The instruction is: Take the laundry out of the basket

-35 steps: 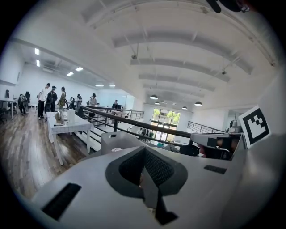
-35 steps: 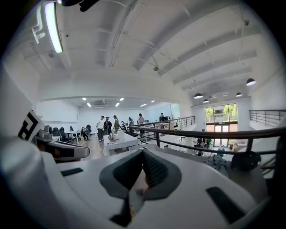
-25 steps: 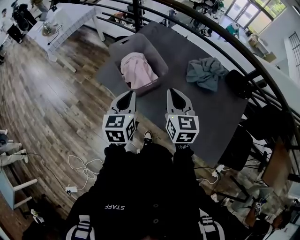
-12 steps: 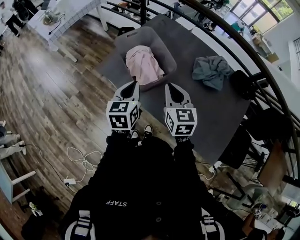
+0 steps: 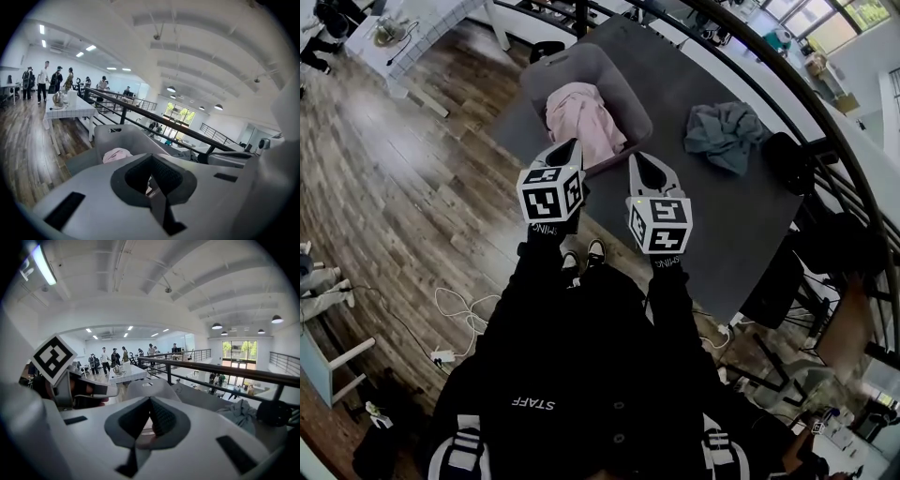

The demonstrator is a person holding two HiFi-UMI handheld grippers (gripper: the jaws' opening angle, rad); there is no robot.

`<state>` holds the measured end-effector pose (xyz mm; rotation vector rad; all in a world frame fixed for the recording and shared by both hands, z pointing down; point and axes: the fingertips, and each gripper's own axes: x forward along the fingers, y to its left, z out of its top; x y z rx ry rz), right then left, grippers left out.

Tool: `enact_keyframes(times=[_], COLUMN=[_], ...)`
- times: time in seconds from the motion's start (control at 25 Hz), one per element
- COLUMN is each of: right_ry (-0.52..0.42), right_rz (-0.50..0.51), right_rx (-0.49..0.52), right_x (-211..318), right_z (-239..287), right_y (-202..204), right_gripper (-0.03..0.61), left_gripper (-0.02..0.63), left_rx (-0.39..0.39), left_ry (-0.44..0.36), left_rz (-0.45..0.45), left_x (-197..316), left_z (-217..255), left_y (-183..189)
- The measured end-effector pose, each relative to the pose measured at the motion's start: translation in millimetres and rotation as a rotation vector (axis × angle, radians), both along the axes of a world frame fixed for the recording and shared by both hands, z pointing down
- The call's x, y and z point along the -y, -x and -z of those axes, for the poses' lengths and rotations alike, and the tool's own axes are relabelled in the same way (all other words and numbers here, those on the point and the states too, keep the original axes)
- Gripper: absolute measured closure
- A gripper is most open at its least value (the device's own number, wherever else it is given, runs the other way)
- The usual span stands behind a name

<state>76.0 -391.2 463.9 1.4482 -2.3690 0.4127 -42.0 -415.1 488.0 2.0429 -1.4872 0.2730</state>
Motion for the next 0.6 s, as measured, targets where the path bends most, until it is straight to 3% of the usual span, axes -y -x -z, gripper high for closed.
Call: enact_keyframes(times=[0.6], right_ry=[0.124], right_rz=[0.036], right_rx=[-0.008], right_x=[106.7], right_z=[-68.2], right_y=[-2.2], right_gripper=[0.563], left_gripper=[0.615], left_rx=[0.015], left_ry=[0.194], left_rz=[0.112], left_x=[92.8], left_z=[-87.1], left_y=[-9.5])
